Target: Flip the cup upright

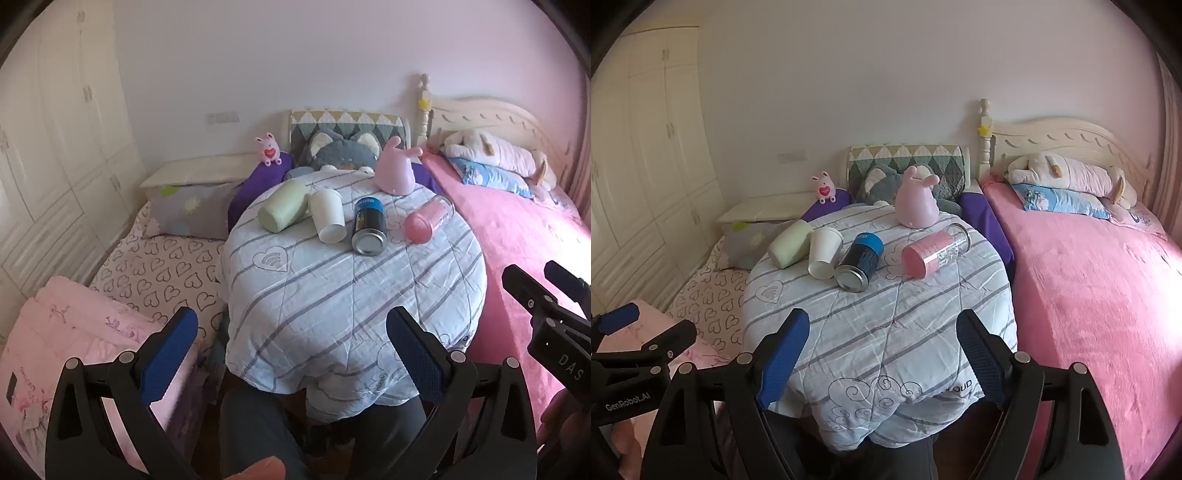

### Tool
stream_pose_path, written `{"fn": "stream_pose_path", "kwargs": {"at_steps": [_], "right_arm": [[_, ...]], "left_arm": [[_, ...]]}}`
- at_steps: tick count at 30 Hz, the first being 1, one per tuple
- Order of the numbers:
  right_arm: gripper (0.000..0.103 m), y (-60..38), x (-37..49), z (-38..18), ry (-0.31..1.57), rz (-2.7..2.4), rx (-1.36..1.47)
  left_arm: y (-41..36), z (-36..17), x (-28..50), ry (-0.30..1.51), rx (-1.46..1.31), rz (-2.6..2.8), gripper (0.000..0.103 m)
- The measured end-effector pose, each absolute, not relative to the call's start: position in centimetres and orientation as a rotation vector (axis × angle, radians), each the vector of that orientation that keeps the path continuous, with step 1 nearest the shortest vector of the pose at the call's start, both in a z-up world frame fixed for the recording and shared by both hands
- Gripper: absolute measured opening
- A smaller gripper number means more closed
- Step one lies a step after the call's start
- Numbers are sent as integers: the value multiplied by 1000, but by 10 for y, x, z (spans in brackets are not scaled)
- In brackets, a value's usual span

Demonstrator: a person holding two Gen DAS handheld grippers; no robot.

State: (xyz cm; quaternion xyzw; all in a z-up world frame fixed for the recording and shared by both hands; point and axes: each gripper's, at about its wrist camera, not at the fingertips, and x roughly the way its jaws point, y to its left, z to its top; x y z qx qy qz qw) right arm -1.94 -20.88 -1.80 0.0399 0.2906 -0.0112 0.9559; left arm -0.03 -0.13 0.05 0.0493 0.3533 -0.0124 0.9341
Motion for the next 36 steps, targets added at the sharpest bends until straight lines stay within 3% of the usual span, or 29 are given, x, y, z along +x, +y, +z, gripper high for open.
{"fn": "stream_pose_path", "kwargs": {"at_steps": [36], "right_arm": [[83,-215,-10,-26,610,-20,93]], "left_arm": [[1,-1,-3,729,81,-26,103]]}}
